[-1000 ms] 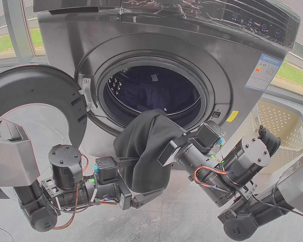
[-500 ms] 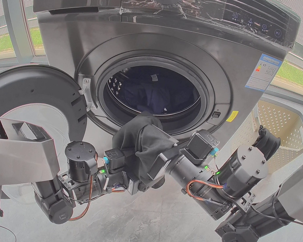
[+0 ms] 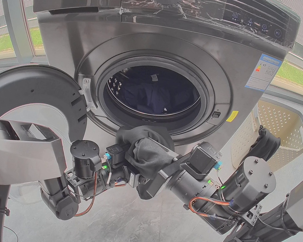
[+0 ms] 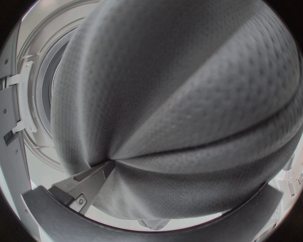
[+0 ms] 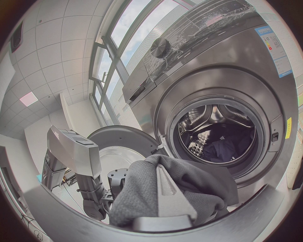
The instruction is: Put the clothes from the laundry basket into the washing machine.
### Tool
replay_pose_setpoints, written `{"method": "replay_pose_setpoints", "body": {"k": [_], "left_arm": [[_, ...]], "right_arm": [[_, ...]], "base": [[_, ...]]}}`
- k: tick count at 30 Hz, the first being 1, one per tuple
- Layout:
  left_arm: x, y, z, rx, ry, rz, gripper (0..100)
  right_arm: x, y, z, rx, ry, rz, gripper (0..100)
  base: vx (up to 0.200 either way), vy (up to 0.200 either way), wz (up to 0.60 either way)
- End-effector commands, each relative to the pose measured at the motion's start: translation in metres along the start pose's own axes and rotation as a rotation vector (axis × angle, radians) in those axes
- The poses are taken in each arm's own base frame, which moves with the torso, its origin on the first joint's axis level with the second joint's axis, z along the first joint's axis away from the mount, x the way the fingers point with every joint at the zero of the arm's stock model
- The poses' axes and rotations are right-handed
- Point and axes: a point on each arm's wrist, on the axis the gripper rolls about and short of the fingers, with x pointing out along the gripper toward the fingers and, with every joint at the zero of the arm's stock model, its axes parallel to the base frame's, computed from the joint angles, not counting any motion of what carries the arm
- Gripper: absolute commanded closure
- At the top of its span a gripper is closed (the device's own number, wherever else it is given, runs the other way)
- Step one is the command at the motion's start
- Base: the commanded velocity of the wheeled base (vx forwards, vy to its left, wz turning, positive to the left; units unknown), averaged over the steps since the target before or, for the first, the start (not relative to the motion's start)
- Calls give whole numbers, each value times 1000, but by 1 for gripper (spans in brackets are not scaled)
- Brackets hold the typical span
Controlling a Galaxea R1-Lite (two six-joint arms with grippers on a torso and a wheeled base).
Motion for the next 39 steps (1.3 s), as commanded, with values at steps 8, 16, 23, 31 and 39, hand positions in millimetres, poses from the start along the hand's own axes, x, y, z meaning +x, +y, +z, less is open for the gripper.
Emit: {"method": "replay_pose_setpoints", "body": {"k": [8, 16, 23, 31, 39], "left_arm": [[6, 3, 13, -13, -56, 34, 100], [-8, 2, 58, -31, -167, 35, 100], [-41, -6, 86, -60, -202, 21, 100], [-61, -12, 102, -71, -233, 10, 100], [-70, -13, 111, -110, -258, 39, 100]], "right_arm": [[-7, -1, 9, 3, -18, -23, 100], [-16, -32, 21, -6, -40, -128, 100], [-17, -64, 13, -25, -16, -222, 100], [-10, -68, -16, -10, 60, -224, 100], [-6, -59, -6, 6, 22, -189, 0]], "base": [[0, 0, 0], [0, 0, 0], [0, 0, 0], [0, 0, 0], [0, 0, 0]]}}
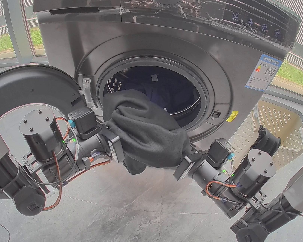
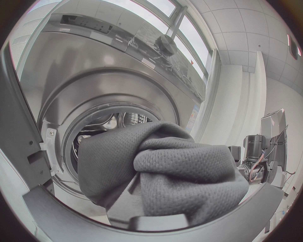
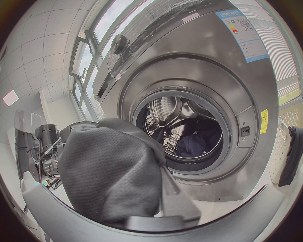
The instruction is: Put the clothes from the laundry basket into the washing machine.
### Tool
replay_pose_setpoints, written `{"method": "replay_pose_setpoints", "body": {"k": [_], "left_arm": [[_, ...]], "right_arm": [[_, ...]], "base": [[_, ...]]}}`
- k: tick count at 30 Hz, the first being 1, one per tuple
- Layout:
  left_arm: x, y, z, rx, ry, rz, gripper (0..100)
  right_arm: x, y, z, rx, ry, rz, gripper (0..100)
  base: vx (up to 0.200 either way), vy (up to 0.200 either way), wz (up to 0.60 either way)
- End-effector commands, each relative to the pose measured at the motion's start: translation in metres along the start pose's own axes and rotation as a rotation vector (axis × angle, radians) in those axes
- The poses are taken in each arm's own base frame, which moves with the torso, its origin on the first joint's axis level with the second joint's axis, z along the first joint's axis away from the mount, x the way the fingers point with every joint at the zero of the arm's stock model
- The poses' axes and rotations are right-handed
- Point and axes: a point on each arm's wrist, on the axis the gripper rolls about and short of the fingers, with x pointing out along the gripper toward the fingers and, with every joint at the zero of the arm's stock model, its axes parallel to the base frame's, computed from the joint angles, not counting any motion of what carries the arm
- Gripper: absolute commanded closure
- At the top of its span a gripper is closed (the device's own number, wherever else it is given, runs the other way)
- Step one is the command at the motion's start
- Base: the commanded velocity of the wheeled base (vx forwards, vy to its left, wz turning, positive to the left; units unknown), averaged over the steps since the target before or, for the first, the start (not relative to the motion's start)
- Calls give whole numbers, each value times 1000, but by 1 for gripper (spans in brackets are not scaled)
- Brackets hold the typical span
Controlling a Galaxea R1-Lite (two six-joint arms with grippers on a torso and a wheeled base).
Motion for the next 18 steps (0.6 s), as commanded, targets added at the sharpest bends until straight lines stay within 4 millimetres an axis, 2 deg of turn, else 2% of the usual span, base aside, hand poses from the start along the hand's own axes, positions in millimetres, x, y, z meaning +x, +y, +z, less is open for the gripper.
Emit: {"method": "replay_pose_setpoints", "body": {"k": [1, 5, 8, 11, 15, 18], "left_arm": [[-6, -2, 11, 3, -27, 0, 100], [-11, -3, 13, 4, -24, -1, 100], [-24, -3, 17, -8, -17, 3, 100], [-35, -4, 19, -46, -6, 6, 100], [-42, -6, 20, -67, 0, 3, 100], [-40, -4, 17, -60, 10, 9, 100]], "right_arm": [[-2, 4, 6, 1, -12, 10, 0], [-17, 4, 8, -7, 12, 13, 0], [-40, 19, 10, 0, 46, 90, 0], [-61, 24, 12, 4, 74, 116, 0], [-90, 14, 0, -13, 174, 79, 0], [-103, -4, -10, -28, 247, 2, 0]], "base": [[0, 0, 0], [0, 0, 0], [0, 0, 0], [0, 0, 0], [0, 0, 0], [0, 0, 0]]}}
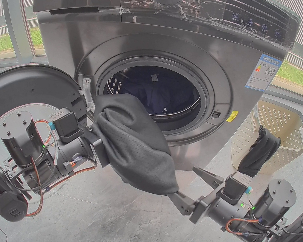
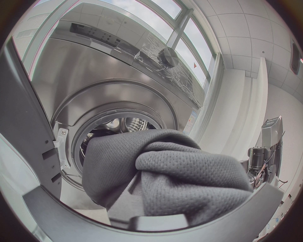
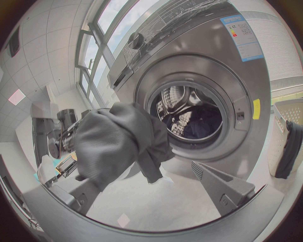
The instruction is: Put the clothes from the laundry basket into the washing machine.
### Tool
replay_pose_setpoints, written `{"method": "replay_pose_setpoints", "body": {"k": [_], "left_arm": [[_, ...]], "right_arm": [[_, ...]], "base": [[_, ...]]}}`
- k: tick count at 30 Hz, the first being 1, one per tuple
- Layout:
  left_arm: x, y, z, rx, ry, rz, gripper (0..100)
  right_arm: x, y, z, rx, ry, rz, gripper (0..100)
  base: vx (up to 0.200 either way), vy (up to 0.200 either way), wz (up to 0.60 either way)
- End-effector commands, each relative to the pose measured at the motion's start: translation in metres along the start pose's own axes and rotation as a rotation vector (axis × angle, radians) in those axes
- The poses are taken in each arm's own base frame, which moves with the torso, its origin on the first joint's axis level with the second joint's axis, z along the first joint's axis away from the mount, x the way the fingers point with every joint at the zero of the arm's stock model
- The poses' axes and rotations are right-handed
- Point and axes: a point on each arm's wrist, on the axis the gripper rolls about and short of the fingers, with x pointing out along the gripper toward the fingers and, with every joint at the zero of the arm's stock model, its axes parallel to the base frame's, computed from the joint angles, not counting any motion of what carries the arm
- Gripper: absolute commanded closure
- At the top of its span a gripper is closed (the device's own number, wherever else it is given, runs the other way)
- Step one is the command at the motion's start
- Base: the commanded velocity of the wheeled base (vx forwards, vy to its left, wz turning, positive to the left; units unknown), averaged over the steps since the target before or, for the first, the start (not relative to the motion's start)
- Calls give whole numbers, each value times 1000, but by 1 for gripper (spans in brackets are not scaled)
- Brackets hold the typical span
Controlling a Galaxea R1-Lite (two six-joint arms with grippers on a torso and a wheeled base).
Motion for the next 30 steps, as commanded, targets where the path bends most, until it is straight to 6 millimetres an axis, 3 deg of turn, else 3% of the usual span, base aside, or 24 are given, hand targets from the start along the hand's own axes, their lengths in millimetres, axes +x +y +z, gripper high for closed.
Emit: {"method": "replay_pose_setpoints", "body": {"k": [1, 4, 8, 30], "left_arm": [[-8, -1, 3, -7, 2, 3, 100], [-17, 3, -6, -7, 51, 16, 100], [-20, 8, -9, 0, 71, 37, 100], [-29, 10, -21, 72, 134, 48, 100]], "right_arm": [[-30, -15, -9, -7, 75, -71, 0], [-28, -36, -16, -1, 106, -161, 0], [-28, -45, -17, 2, 111, -200, 0], [-25, -42, -14, 7, 91, -186, 0]], "base": [[0, 0, 0], [0, 0, 0], [0, 0, 0], [0, 0, 0]]}}
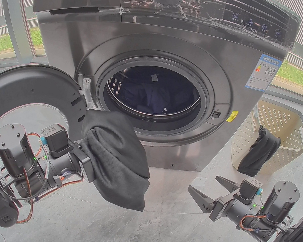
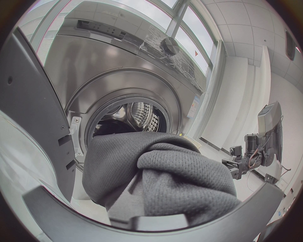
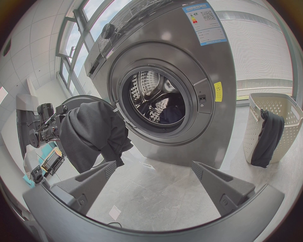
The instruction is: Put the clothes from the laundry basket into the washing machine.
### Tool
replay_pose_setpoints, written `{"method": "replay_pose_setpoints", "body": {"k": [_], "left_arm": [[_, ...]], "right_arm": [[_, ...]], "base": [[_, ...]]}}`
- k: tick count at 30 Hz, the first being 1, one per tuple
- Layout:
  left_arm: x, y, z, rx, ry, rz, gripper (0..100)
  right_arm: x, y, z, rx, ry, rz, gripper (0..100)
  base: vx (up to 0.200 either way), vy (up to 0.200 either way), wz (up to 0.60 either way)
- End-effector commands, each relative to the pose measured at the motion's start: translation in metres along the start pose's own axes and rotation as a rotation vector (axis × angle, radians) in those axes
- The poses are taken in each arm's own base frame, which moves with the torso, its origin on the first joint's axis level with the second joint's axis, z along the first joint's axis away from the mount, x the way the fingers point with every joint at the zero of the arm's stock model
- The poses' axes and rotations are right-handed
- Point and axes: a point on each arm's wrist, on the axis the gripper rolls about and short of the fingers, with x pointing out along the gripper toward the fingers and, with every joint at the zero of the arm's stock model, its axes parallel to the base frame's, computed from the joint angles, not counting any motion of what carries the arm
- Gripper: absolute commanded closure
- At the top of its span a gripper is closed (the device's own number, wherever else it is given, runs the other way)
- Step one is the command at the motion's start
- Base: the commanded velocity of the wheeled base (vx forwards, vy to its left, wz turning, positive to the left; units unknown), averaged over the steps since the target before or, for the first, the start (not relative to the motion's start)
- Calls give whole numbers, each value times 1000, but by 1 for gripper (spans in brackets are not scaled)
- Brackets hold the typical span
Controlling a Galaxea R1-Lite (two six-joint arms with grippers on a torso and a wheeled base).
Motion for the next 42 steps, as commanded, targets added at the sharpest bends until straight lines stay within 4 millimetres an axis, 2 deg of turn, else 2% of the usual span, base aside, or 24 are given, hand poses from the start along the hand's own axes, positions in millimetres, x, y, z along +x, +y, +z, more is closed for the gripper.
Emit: {"method": "replay_pose_setpoints", "body": {"k": [1, 8, 14, 20, 29, 35, 42], "left_arm": [[-1, 1, -9, 28, 42, 7, 100], [2, 2, -9, 49, 34, 12, 100], [2, 4, -10, 52, 39, 14, 100], [4, 4, -15, 48, 56, 16, 100], [5, 1, -17, 50, 64, 4, 100], [6, -2, -19, 48, 71, -8, 100], [6, -3, -20, 48, 74, -12, 100]], "right_arm": [[1, 0, 0, 0, 0, 0, 0], [3, 0, 2, 3, -12, 0, 0], [3, 0, 1, 5, -10, 0, 0], [3, 0, 1, 5, -10, 0, 0], [4, 1, 3, 4, -21, 2, 0], [4, 1, 3, 4, -20, 2, 0], [4, 1, 3, 4, -19, 3, 0]], "base": [[0, 0, 0], [0, 0, 0], [200, 0, 0], [0, 0, 0], [200, 0, 0], [0, 0, 0], [171, 0, 0]]}}
